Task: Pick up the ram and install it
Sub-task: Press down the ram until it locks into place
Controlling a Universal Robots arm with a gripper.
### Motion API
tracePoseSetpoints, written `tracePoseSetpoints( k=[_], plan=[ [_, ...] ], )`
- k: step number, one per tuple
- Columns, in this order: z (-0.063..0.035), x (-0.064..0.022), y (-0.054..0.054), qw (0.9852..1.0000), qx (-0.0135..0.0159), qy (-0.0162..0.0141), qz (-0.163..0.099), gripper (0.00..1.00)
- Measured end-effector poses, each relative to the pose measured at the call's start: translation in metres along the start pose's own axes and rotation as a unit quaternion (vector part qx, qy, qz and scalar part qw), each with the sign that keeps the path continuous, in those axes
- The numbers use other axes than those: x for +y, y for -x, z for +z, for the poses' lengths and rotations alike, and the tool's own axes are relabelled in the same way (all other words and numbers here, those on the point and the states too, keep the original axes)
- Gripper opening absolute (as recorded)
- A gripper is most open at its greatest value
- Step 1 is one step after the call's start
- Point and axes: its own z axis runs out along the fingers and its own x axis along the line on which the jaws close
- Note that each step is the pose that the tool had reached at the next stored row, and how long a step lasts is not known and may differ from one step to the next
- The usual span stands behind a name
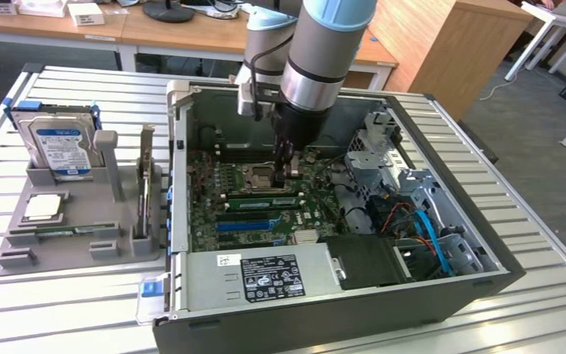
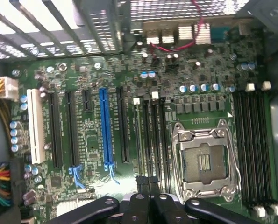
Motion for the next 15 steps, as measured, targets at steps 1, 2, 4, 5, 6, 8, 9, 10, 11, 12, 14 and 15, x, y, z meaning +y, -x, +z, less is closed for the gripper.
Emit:
tracePoseSetpoints(
  k=[1,2,4,5,6,8,9,10,11,12,14,15],
  plan=[
    [0.0000,0.0000,0.0000,1.0000,-0.0003,-0.0001,0.007,0.11],
    [0.0000,0.0000,0.0000,0.9999,-0.0005,-0.0003,0.014,0.11],
    [0.0000,0.0000,0.0000,0.9996,-0.0010,-0.0006,0.027,0.11],
    [0.0000,0.0000,0.0000,0.9994,-0.0013,-0.0007,0.035,0.11],
    [0.0000,0.0000,0.0000,0.9991,-0.0016,-0.0009,0.043,0.11],
    [0.0001,0.0000,0.0000,0.9981,-0.0023,-0.0013,0.061,0.11],
    [0.0001,0.0000,0.0000,0.9975,-0.0026,-0.0015,0.070,0.11],
    [0.0001,0.0000,0.0000,0.9968,-0.0030,-0.0017,0.080,0.11],
    [0.0001,0.0000,0.0000,0.9960,-0.0033,-0.0019,0.089,0.11],
    [0.0001,0.0000,0.0000,0.9952,-0.0036,-0.0021,0.098,0.11],
    [0.0002,0.0000,0.0000,0.9933,-0.0043,-0.0025,0.116,0.11],
    [0.0002,0.0000,0.0000,0.9922,-0.0046,-0.0027,0.125,0.11]
  ],
)
